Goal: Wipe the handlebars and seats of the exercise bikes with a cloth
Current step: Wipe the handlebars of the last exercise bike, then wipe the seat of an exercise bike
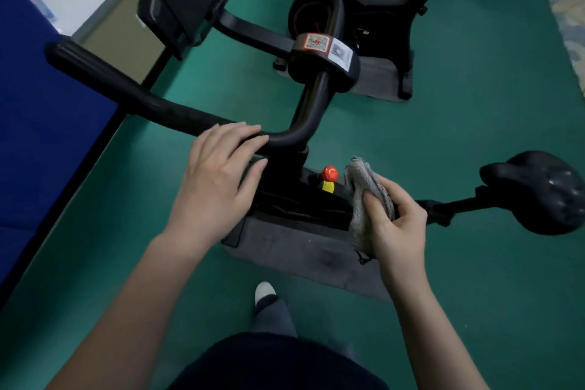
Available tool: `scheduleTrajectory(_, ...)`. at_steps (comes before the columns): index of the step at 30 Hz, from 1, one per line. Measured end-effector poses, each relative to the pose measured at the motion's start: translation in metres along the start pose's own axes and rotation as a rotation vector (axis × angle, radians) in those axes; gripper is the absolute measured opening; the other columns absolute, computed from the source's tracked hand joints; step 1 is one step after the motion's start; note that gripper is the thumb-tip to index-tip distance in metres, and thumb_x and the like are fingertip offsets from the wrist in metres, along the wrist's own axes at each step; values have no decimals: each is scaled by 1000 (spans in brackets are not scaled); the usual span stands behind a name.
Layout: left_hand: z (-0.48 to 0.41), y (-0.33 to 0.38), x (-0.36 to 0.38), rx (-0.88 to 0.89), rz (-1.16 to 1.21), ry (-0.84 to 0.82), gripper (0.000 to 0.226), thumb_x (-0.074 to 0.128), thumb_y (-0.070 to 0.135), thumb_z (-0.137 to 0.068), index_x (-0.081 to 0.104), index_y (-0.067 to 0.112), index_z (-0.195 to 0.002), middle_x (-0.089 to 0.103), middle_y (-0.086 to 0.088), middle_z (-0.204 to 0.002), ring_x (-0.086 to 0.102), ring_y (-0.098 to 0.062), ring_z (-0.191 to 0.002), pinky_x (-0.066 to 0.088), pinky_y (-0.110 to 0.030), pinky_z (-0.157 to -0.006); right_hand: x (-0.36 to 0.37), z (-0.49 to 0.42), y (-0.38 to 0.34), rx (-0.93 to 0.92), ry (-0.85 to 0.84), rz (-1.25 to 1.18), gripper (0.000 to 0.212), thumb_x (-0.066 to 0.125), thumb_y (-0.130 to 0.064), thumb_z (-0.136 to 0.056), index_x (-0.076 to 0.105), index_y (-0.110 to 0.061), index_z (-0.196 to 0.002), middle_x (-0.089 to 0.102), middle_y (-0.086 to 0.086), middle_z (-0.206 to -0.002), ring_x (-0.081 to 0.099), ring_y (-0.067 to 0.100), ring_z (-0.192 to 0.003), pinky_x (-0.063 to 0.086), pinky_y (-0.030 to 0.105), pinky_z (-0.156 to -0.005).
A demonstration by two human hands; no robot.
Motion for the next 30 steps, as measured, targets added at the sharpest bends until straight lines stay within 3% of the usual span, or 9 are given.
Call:
scheduleTrajectory(4,19,48,29,34,7,-94,34,50,24,-94,60,9,-123,54,-5,-132,44,-24,-128,25,-37,-111,-40,20,13,1,10,-18,35,57,2,-88,68,-31,-95,70,-15,-95,65,-1,-91,46,11,-80)
scheduleTrajectory(9,49,122,80,114,-10,-242,36,51,27,-92,61,9,-122,59,-5,-126,52,-26,-120,33,-41,-108,-119,54,48,63,44,29,32,57,0,-88,69,-27,-99,72,-11,-97,66,4,-94,48,15,-83)
scheduleTrajectory(18,121,255,192,275,-59,-546,47,48,38,-95,47,18,-137,47,4,-141,40,-17,-131,21,-34,-112,-310,155,117,228,287,87,37,59,-2,-86,69,-37,-90,72,-22,-90,66,-3,-89,48,10,-78)
scheduleTrajectory(26,151,383,247,502,-26,-692,51,40,46,-96,38,23,-142,42,8,-143,35,-12,-133,26,-32,-109,-466,266,159,402,643,76,29,61,-3,-86,70,-28,-97,71,-5,-99,66,14,-98,51,39,-94)
scheduleTrajectory(30,157,431,262,594,-11,-734,52,38,48,-96,37,24,-142,42,9,-142,36,-12,-132,30,-33,-108,-506,305,173,472,777,20,32,62,-1,-86,67,-32,-91,70,-2,-100,66,19,-98,50,39,-94)
Point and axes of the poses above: each hand's wrist, its own z-axis away from the middle knuckle, its own x-axis out of the palm, y = z × x, the point moved 10 cm from there along -z, towards the middle knuckle
